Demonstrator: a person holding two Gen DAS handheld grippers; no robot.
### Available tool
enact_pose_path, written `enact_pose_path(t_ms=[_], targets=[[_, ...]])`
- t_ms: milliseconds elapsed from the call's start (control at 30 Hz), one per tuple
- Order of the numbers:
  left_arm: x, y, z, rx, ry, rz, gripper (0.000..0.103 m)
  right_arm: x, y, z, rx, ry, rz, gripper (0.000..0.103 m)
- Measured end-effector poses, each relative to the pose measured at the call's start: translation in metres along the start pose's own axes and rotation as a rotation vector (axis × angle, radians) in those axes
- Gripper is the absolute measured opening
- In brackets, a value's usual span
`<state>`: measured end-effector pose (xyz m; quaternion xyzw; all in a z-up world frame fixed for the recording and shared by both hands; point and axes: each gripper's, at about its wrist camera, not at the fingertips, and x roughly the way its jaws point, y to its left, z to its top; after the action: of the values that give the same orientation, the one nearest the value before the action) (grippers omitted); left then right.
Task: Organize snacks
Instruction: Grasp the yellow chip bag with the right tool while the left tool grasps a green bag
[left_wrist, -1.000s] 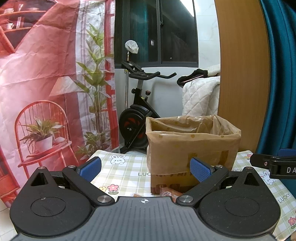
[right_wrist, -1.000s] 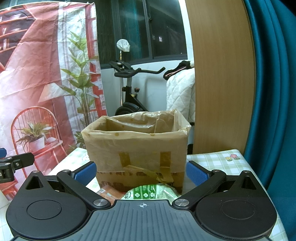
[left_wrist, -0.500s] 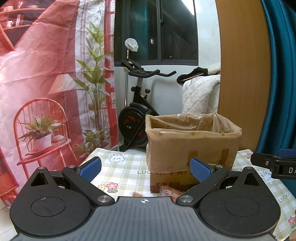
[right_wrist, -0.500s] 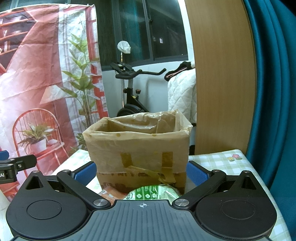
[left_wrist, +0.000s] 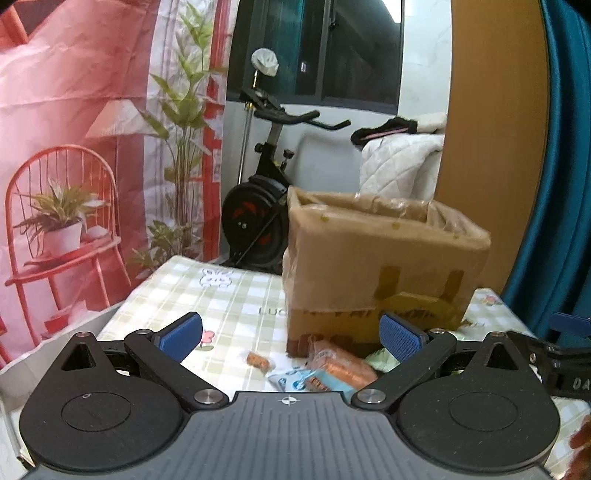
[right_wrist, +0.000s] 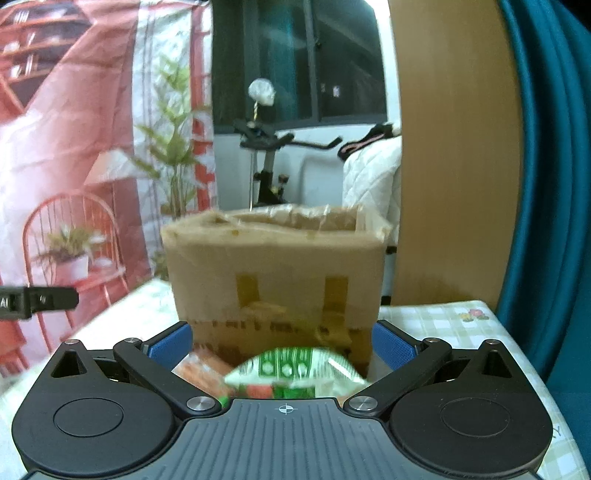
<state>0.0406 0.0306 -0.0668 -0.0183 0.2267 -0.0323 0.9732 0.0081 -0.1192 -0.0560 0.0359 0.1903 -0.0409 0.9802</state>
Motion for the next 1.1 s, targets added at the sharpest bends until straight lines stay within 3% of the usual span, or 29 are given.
enact_pose_path(t_ms=[233, 533, 833, 1100], targets=[[0.025, 0.001, -0.029, 0.005, 0.098, -0.086, 0.099, 0.019, 0.0, -0.034, -0.092, 0.094, -0.021, 0.102], [0.054, -0.014, -0.069, -0.001, 0.235, -0.187, 0.098, 0.023, -0.017, -0.059, -0.058, 0.135, 0.006, 0.102], [0.076, -0.026, -0.09, -0.015, 0.329, -0.227, 0.098, 0.027, -0.032, -0.075, -0.04, 0.157, 0.042, 0.102], [0.093, -0.042, -0.102, 0.059, 0.342, -0.208, 0.098, 0.034, -0.041, -0.086, -0.016, 0.185, 0.059, 0.102]])
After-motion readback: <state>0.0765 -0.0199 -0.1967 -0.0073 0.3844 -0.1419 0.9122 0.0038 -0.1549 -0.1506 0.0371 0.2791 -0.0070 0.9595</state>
